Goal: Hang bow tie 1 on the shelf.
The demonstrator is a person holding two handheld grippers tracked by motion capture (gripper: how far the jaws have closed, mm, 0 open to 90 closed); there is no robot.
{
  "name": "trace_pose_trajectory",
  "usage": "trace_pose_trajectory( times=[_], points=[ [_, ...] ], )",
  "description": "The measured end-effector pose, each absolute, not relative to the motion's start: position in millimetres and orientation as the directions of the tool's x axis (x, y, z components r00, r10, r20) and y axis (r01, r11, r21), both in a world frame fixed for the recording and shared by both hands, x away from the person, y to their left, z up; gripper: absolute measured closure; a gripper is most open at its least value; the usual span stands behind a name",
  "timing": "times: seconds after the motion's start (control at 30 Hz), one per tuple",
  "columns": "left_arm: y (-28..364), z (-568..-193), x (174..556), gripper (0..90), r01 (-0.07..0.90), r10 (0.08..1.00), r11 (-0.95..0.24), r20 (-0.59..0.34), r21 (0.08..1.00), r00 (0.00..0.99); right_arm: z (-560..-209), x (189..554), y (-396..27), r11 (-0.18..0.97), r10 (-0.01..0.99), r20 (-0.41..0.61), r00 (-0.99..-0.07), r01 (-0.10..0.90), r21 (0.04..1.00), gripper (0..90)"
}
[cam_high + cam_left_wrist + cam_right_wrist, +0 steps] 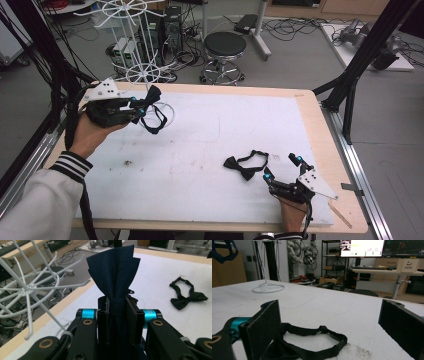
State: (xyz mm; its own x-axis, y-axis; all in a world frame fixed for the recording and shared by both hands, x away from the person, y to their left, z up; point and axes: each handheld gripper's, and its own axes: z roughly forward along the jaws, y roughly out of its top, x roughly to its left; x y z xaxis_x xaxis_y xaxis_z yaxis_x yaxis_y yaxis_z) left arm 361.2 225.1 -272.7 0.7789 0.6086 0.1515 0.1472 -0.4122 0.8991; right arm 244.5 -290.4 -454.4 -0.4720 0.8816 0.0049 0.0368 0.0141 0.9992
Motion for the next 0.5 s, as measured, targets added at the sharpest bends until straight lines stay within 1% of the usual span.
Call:
trace_pose_trajectory(
  times=[0.5],
  points=[
    [213.6,-253.3,374.6,73.7,0.127,0.615,-0.399,0.162,0.908,0.772,-454.3,244.2,-290.2,0.010,0.882,0.010,-0.471,0.041,0.999,3.5]
  ],
)
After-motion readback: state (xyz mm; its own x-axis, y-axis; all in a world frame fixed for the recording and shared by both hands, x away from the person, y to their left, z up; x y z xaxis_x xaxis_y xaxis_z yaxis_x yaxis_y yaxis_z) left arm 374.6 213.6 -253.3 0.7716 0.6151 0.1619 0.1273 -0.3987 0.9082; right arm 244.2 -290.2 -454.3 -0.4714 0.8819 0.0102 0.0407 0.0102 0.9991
